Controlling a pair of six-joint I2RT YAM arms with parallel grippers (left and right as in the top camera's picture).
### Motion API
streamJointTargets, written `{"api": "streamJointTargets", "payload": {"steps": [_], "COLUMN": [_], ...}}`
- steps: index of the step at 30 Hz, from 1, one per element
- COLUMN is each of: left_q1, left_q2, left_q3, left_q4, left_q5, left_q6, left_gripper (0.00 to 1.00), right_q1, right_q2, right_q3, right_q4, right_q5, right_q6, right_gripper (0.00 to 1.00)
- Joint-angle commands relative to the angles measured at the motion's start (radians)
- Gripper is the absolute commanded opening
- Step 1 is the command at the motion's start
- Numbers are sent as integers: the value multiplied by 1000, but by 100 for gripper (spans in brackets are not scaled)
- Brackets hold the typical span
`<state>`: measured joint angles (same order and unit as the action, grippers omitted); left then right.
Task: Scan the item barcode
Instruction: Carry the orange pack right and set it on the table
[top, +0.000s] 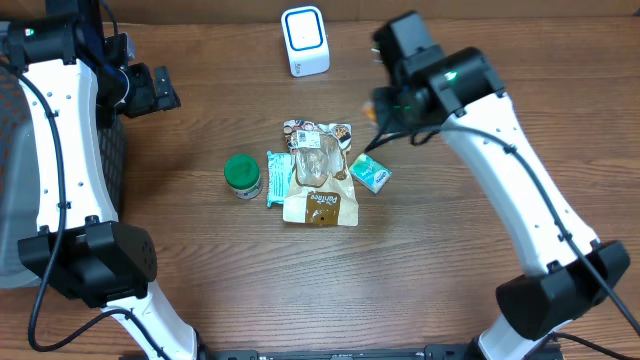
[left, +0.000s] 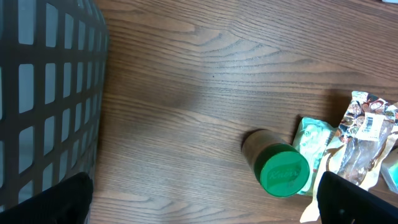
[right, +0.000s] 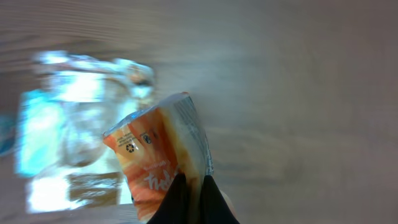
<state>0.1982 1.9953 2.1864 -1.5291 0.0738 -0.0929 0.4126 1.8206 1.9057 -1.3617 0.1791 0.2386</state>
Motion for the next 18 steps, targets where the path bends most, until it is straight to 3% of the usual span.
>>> {"api": "streamJointTargets", "payload": {"steps": [1,5,11,18], "left_q1": [4,4,4,4], "left_q2": [-26,-26,-26,-26], "left_q3": [2,2,2,2], "left_q4": [1,1,1,1], "left_q5": [-4,-4,-4,-4], "left_q6": [26,26,26,26], "left_gripper": [100,100,99,100], "right_q1": [-129,-287,-493,-636], "right_q2": [10,10,10,10], "right_q3": [-106,-275,-524,-636], "right_q4": [-1,82,267,340], "right_q5": [-1,-66,-148,-204], "right_q6": [208,287,290,275], "right_gripper": [4,4,4,7]}}
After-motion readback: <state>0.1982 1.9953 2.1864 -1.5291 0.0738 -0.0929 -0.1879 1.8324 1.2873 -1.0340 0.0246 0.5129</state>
